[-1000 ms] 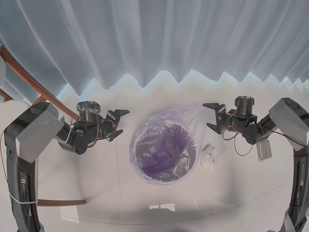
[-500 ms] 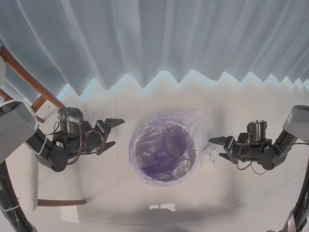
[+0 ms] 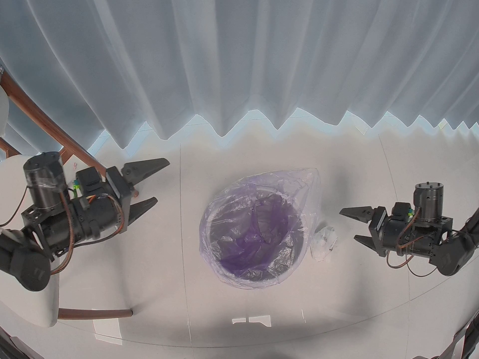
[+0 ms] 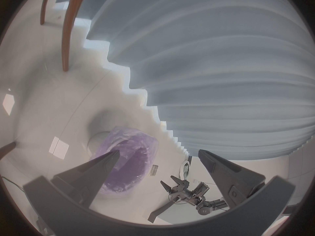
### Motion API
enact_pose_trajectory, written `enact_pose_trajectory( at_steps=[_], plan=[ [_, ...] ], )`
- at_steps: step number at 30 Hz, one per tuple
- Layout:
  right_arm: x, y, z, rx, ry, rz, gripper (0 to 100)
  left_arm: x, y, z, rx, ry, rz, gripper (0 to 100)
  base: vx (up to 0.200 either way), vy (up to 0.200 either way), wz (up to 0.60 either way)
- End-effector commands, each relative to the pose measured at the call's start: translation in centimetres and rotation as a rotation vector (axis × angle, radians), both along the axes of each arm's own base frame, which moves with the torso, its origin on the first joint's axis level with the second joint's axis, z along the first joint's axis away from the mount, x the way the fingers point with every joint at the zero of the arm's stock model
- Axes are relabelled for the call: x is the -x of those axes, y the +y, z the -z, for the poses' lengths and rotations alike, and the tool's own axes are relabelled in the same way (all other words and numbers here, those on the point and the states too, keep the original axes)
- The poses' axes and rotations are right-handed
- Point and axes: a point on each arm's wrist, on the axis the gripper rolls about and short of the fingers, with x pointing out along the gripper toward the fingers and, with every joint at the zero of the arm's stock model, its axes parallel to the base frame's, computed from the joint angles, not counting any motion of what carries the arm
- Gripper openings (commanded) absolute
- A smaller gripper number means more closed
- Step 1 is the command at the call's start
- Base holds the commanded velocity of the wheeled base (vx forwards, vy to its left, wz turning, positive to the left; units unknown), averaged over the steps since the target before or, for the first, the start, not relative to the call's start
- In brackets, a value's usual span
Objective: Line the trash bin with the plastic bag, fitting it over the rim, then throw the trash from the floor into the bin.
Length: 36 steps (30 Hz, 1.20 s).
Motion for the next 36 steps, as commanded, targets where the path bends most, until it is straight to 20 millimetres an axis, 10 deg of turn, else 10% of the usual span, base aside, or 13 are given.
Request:
enact_pose_trajectory(
  at_steps=[1, 20, 36],
  plan=[
    [3.1, -0.6, -3.2, -0.031, -0.063, 0.007, 100, 4.7, 1.8, -2.2, 0.023, -0.104, -0.021, 100, 0.0, 0.0, 0.0],
    [-1.8, 5.2, -2.8, 0.175, 0.024, -0.051, 100, 6.3, 3.0, -3.0, 0.023, -0.157, -0.045, 100, -0.095, 0.0, 0.0],
    [-5.5, 10.1, 2.9, 0.419, 0.071, -0.111, 100, 6.9, 3.3, -1.3, -0.094, -0.165, -0.048, 100, 0.0, 0.0, 0.0]
  ],
)
